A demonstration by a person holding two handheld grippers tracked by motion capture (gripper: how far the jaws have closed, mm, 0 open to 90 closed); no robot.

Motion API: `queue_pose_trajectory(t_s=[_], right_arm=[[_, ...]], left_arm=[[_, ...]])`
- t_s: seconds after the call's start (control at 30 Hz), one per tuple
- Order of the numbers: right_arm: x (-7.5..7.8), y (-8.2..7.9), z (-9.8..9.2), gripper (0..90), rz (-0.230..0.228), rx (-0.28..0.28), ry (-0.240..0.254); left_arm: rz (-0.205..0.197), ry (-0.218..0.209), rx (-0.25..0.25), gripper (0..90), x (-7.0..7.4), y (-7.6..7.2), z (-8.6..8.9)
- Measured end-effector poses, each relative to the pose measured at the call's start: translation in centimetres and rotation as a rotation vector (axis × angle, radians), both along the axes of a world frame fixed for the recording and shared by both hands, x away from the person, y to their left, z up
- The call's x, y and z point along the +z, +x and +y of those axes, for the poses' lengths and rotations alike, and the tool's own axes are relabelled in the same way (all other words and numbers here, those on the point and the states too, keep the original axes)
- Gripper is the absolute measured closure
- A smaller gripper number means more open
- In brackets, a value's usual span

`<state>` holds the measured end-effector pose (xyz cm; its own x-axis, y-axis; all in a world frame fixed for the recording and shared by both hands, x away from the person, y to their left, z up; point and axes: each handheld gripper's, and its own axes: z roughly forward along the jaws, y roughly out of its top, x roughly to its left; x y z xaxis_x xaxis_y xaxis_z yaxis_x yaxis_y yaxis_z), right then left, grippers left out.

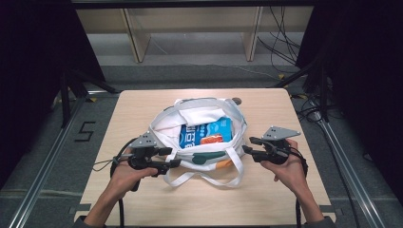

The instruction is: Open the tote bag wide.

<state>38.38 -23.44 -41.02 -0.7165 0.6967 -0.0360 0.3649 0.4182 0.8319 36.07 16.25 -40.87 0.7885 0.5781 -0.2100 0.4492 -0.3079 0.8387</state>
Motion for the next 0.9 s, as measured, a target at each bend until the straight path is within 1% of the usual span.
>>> queue_pose_trajectory(t_s=[0.03, 0.07, 0.1, 0.13, 0.17, 0.2, 0.23, 0.27, 0.3, 0.33, 0.37, 0.4, 0.43, 0.47, 0.5, 0.53, 0.57, 0.6, 0.63, 0.67, 0.73, 0.77, 0.8, 0.83, 0.87, 0.9], right_arm=[[0.0, -0.3, 0.1, 55.5, 0.041, -0.004, 0.008], [-0.1, -0.4, 0.0, 55.3, 0.015, -0.013, 0.009], [-0.1, -0.5, 0.0, 55.1, 0.029, -0.008, 0.011], [-0.1, -0.5, -0.1, 54.8, 0.014, -0.006, 0.008], [-0.1, -0.5, -0.2, 54.3, 0.016, 0.01, 0.002], [-0.1, -0.6, -0.2, 54.1, 0.016, 0.002, 0.007], [-0.1, -0.7, -0.3, 54.1, 0.002, 0.003, 0.005], [-0.1, -1.0, -0.2, 53.7, 0.025, -0.01, 0.017], [-0.2, -1.0, -0.3, 52.8, 0.016, 0.008, 0.01], [-0.2, -1.1, -0.4, 52.2, 0.007, 0.006, 0.006], [-0.4, -1.3, -0.3, 51.1, 0.015, -0.009, 0.017], [-0.4, -1.3, -0.5, 50.5, 0.016, -0.002, 0.011], [-0.5, -1.5, -0.5, 50.5, 0.022, -0.011, 0.02], [-0.7, -1.7, -0.5, 50.0, 0.029, -0.015, 0.02], [-0.8, -1.7, -0.7, 48.9, 0.028, -0.012, 0.014], [-0.9, -1.7, -0.8, 48.2, 0.012, -0.009, 0.006], [-1.0, -1.9, -0.7, 47.0, 0.025, -0.024, 0.019], [-1.1, -1.9, -0.9, 46.0, 0.027, -0.019, 0.015], [-1.2, -1.8, -1.0, 44.7, 0.006, -0.004, 0.012], [-1.2, -2.0, -1.1, 44.1, 0.016, -0.02, 0.009], [-1.3, -2.1, -1.3, 43.7, 0.002, -0.024, 0.01], [-1.3, -2.2, -1.3, 43.3, -0.001, -0.03, 0.015], [-1.4, -2.4, -1.3, 42.5, 0.006, -0.039, 0.022], [-1.4, -2.4, -1.4, 42.0, 0.004, -0.037, 0.016], [-1.4, -2.6, -1.4, 41.7, 0.019, -0.046, 0.024], [-1.4, -2.7, -1.4, 41.2, 0.015, -0.048, 0.024]], left_arm=[[-0.004, 0.003, 0.001, 39.6, 0.0, 0.0, 0.0], [0.0, 0.005, 0.003, 39.4, 0.0, -0.1, -0.1], [-0.001, 0.003, 0.01, 39.1, 0.0, -0.2, -0.1], [-0.004, 0.002, 0.008, 39.1, -0.1, -0.2, -0.1], [-0.001, 0.006, 0.001, 39.1, -0.1, -0.2, 0.0], [0.0, 0.007, 0.005, 39.0, -0.2, -0.3, 0.0], [-0.001, -0.008, 0.013, 38.8, -0.3, -0.3, 0.0], [-0.008, 0.001, 0.019, 38.4, -0.3, -0.4, 0.0], [0.001, 0.004, 0.01, 37.6, -0.3, -0.5, 0.1], [0.001, 0.003, 0.005, 37.4, -0.3, -0.5, 0.2], [0.003, 0.003, 0.006, 37.2, -0.4, -0.6, 0.3], [-0.01, 0.005, 0.019, 36.8, -0.5, -0.8, 0.3], [-0.002, 0.009, 0.012, 36.3, -0.5, -0.9, 0.4], [-0.006, 0.013, 0.014, 36.1, -0.6, -1.1, 0.4], [-0.006, 0.011, 0.007, 35.6, -0.6, -1.1, 0.5], [-0.005, 0.01, 0.01, 35.2, -0.8, -1.2, 0.5], [-0.004, 0.017, 0.008, 34.9, -0.8, -1.3, 0.6], [-0.001, 0.013, 0.01, 34.6, -0.9, -1.4, 0.6], [-0.005, 0.009, 0.019, 34.5, -0.9, -1.6, 0.6], [-0.003, 0.013, 0.013, 34.1, -1.0, -1.7, 0.7], [0.003, 0.01, 0.015, 33.3, -1.1, -2.0, 0.9], [-0.004, 0.011, 0.023, 33.3, -1.2, -2.2, 0.9], [-0.002, 0.011, 0.017, 33.3, -1.2, -2.3, 1.0], [-0.001, 0.012, 0.02, 33.3, -1.4, -2.4, 1.1], [-0.006, 0.012, 0.02, 33.1, -1.5, -2.5, 1.1], [-0.005, 0.016, 0.021, 32.9, -1.6, -2.7, 1.2]])
